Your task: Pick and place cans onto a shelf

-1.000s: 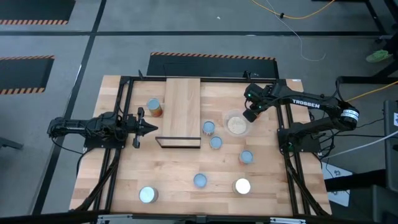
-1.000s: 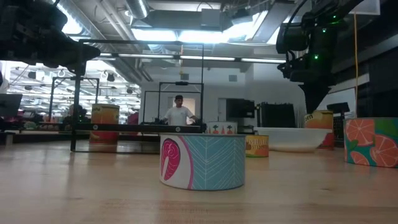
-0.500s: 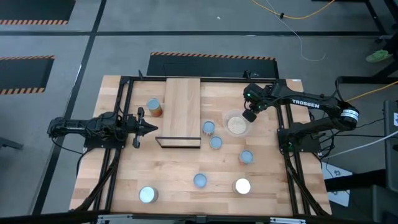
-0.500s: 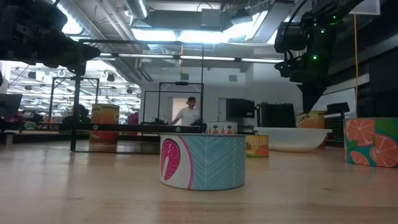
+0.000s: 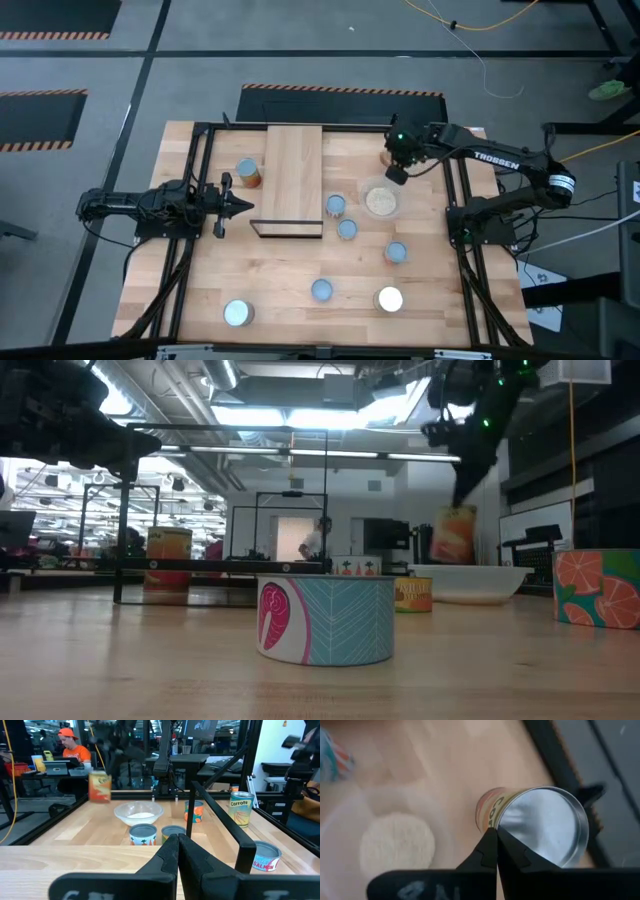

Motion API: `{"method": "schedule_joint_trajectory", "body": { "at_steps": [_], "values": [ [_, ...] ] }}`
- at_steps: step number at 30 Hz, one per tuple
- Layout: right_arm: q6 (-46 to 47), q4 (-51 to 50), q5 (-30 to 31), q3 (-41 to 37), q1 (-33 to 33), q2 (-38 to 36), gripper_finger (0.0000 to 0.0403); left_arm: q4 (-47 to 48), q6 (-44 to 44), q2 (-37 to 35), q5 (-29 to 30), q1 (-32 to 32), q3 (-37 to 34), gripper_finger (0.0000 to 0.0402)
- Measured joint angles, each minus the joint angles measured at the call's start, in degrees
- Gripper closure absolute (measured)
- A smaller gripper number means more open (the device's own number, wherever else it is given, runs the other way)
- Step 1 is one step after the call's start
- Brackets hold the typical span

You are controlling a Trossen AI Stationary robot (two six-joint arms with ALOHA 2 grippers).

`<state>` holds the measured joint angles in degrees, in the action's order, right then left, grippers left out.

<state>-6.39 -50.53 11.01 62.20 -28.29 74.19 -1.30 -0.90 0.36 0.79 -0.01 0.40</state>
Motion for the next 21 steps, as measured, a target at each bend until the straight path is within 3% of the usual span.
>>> {"method": "schedule_joint_trajectory", "body": {
  "at_steps": [8,21],
  "values": [
    [-9.97,-0.08,-2.99,15.26,-0.74,6.45,0.0402,0.0,0.0,0.0,0.0,0.0,0.0,0.0401],
    [-19.7,-0.32,-10.41,41.05,-1.22,28.53,0.0403,-0.01,0.02,0.0,-0.01,-0.02,0.0,0.0401]
  ]
}}
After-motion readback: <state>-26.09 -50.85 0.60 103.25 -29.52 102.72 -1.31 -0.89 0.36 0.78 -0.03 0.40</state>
